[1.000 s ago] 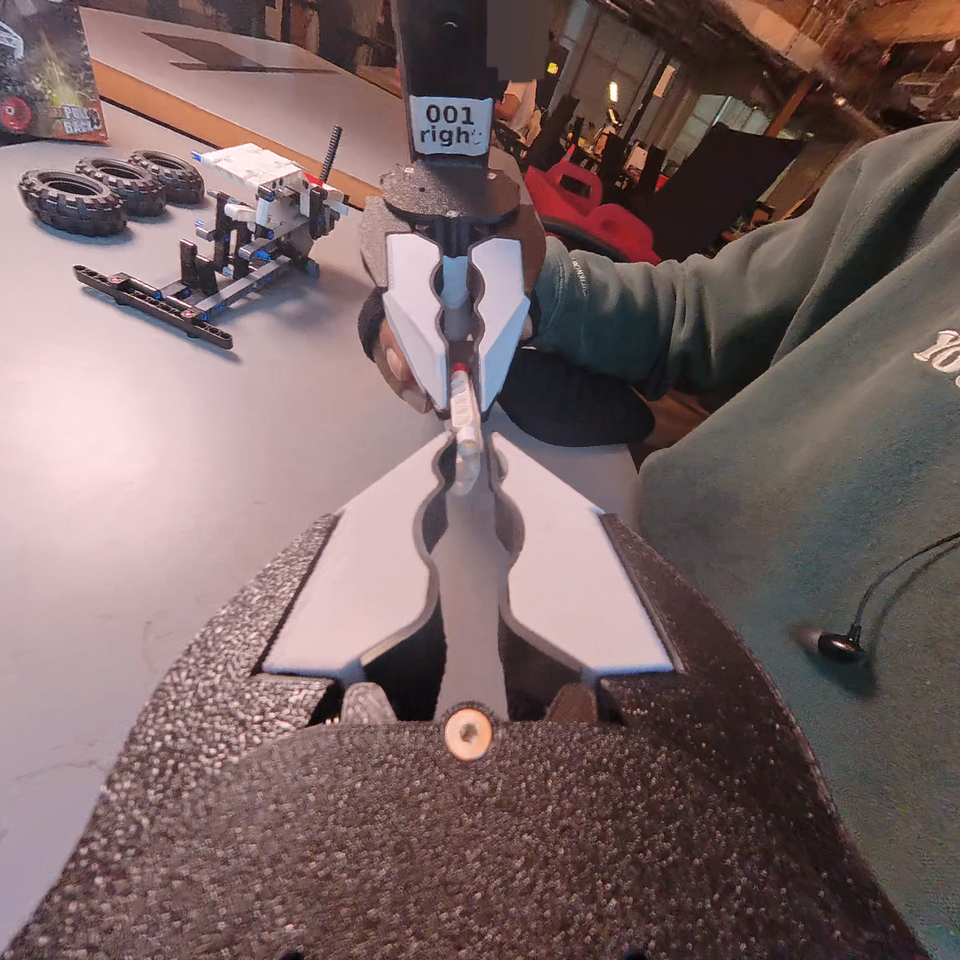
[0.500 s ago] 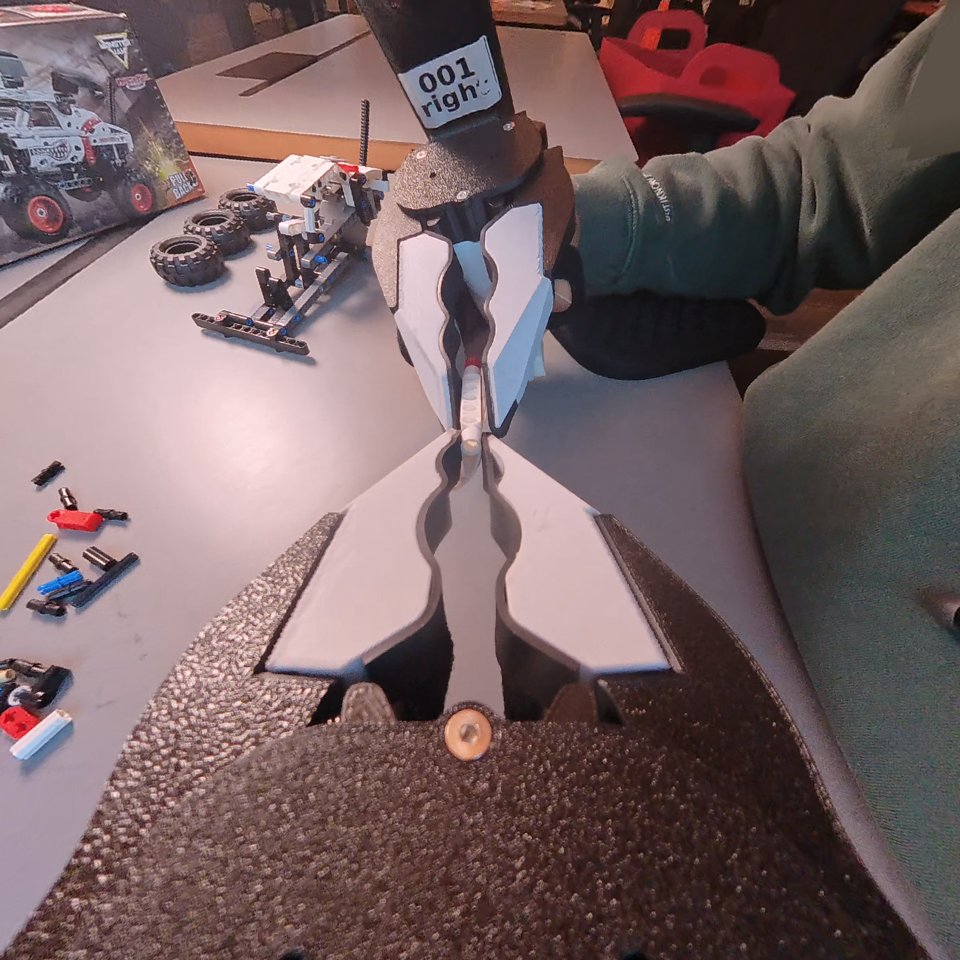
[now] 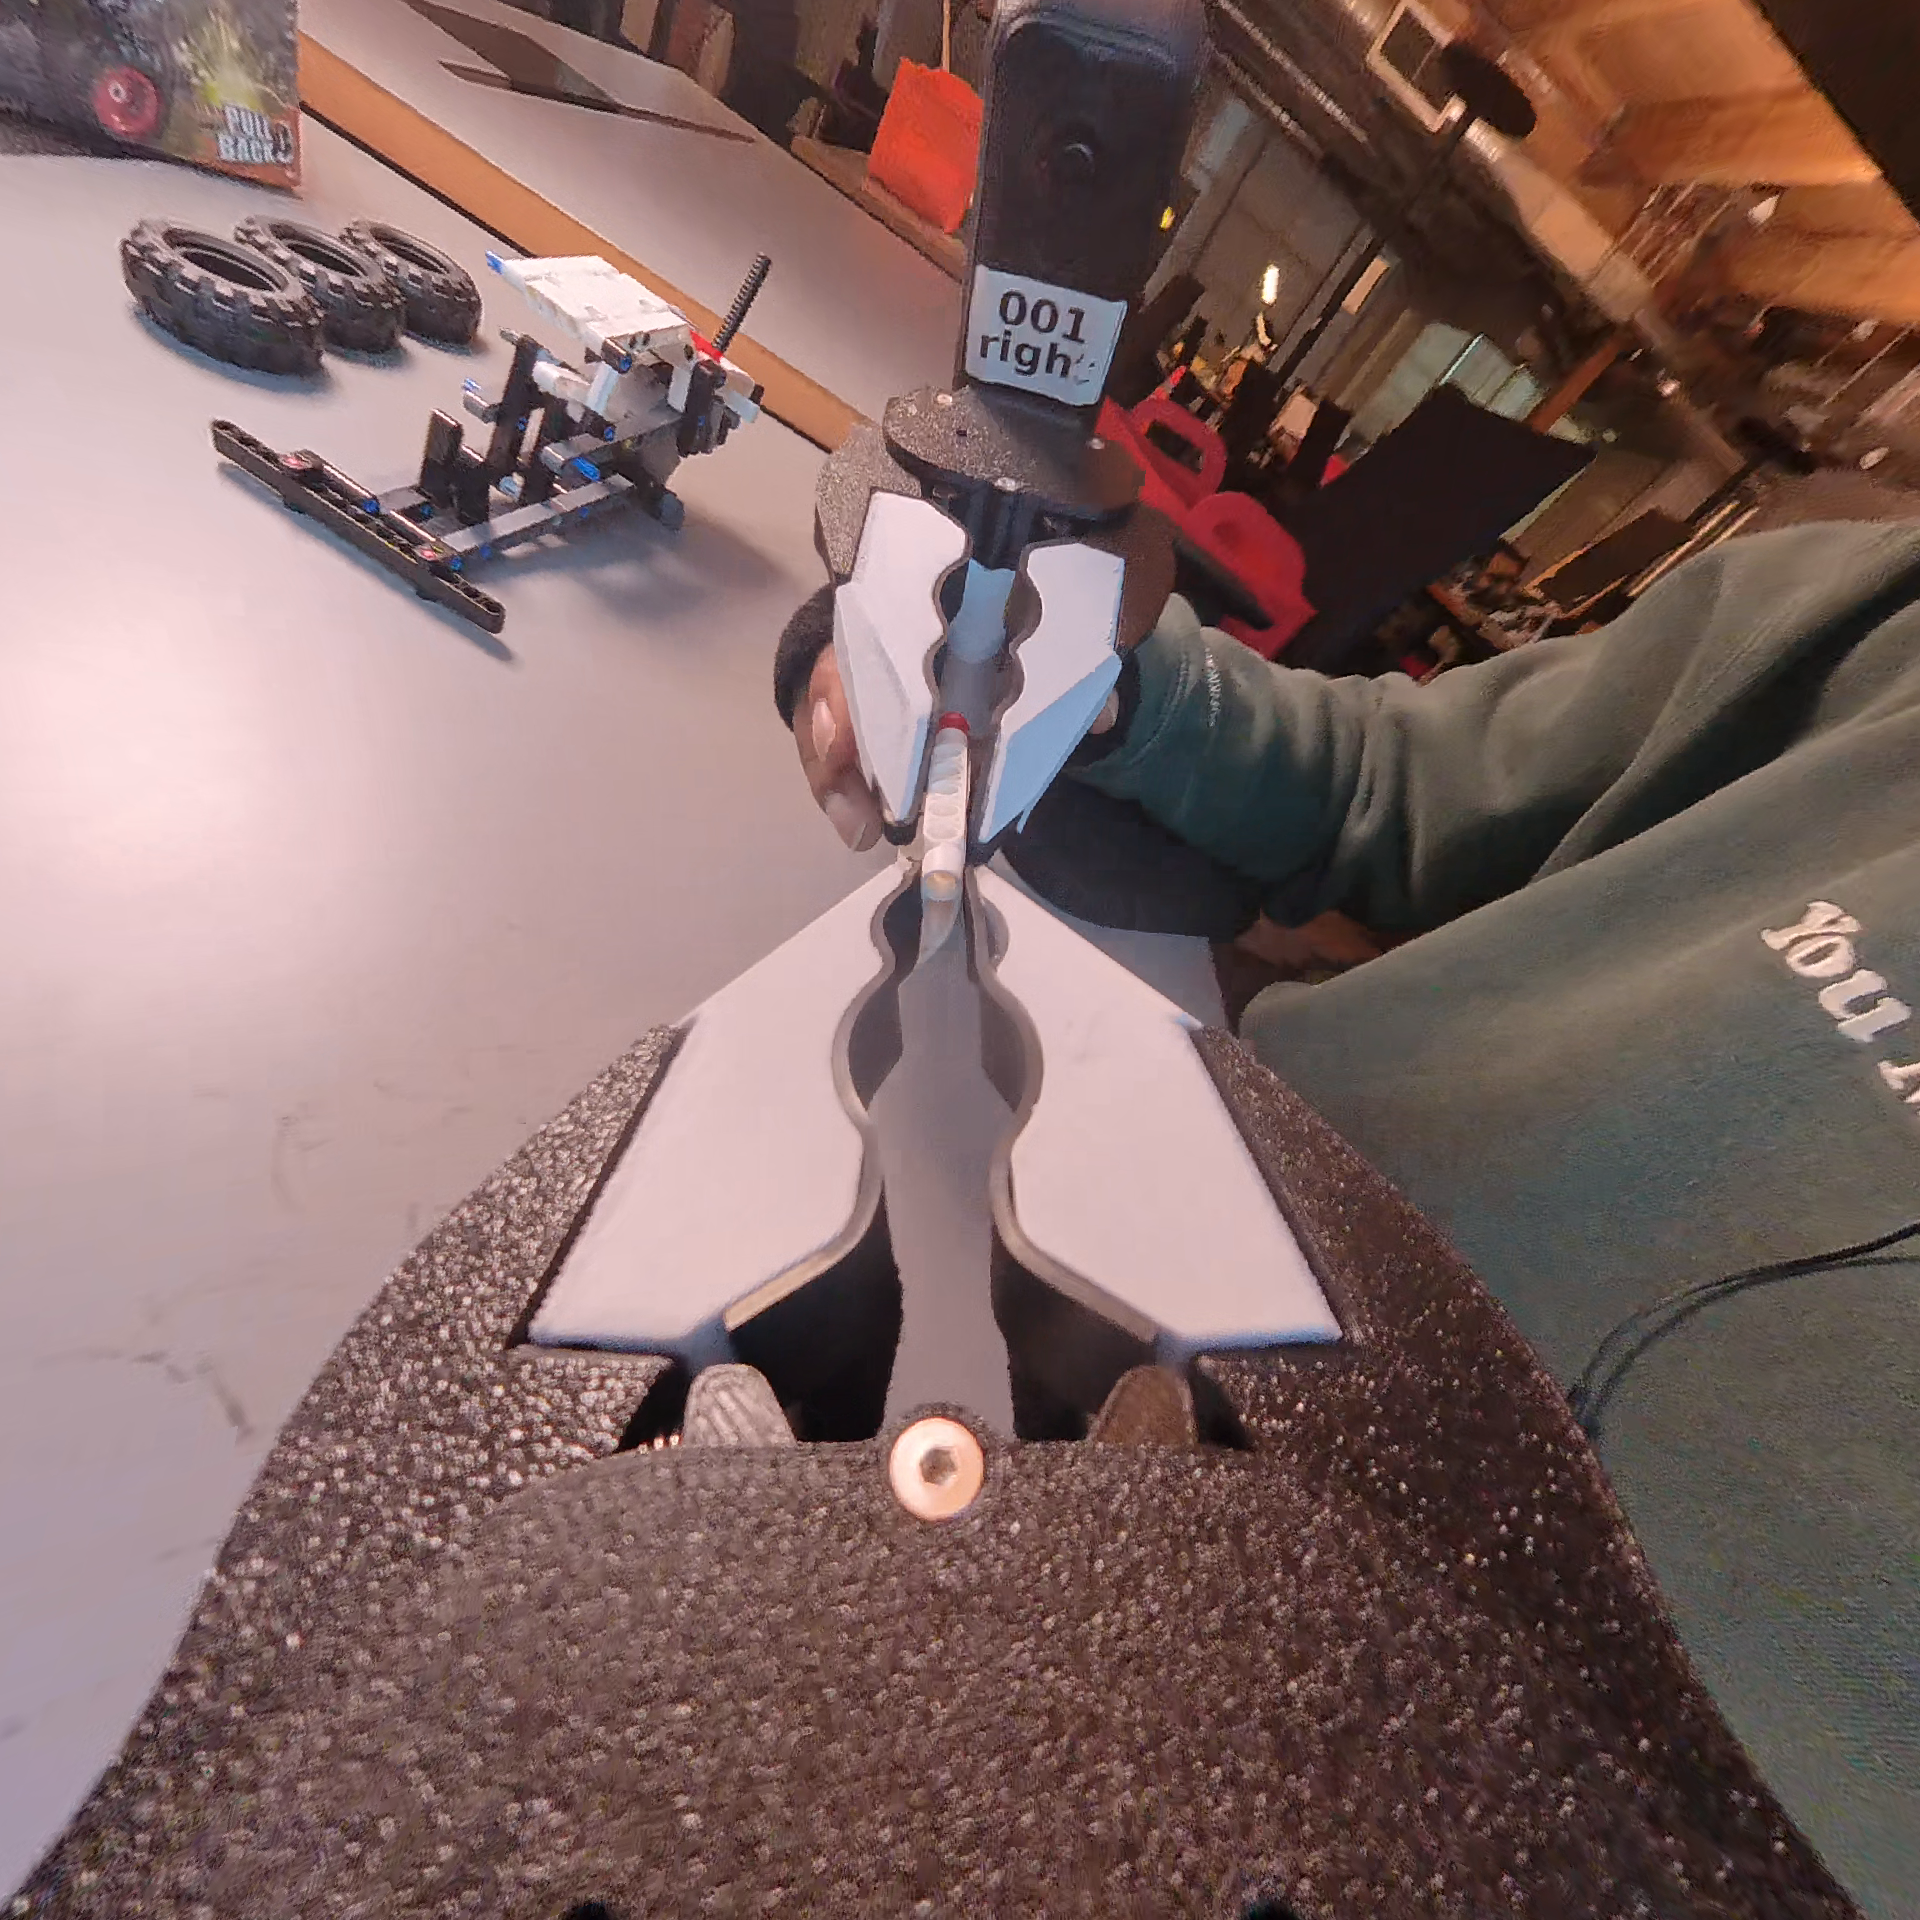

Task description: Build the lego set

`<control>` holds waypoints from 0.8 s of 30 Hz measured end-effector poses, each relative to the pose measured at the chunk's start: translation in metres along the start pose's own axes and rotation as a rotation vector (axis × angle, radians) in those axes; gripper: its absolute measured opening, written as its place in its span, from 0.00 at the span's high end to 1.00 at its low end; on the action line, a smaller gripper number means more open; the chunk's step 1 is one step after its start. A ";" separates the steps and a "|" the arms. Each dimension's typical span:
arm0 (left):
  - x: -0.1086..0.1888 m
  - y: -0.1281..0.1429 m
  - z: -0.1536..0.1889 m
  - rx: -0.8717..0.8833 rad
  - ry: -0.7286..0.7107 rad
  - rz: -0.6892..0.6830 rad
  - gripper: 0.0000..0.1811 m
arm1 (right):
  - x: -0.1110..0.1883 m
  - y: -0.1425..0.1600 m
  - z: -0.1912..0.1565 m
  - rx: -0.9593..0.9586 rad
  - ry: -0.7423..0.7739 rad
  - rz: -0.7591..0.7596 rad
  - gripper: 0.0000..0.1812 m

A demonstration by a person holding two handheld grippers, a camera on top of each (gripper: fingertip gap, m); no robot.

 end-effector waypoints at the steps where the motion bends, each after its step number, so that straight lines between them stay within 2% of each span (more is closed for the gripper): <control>1: 0.001 -0.001 -0.001 0.031 0.017 0.013 0.96 | 0.001 -0.001 0.001 -0.020 -0.007 0.022 0.95; 4: 0.002 -0.004 -0.001 0.101 0.060 0.050 0.96 | 0.003 -0.002 0.002 -0.115 -0.053 0.081 0.96; 14: 0.005 -0.007 -0.003 -0.033 -0.044 0.056 0.96 | -0.002 -0.003 0.008 -0.336 -0.116 0.208 0.96; 20: 0.007 -0.012 -0.008 0.230 0.107 0.132 0.97 | 0.001 -0.008 0.011 -0.457 -0.222 0.276 0.95; 24: 0.015 -0.014 -0.017 0.335 0.152 0.177 0.97 | 0.013 -0.006 0.013 -0.407 -0.163 0.244 0.95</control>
Point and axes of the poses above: each gripper's, where its closed fingertips meet, x back along the fingers, y out of its underside, z = x × y across the jaws, the point moved 4 cm from there along x, back along the fingers, and after that the axes turned 6 degrees about -y, right-handed, at the moved point
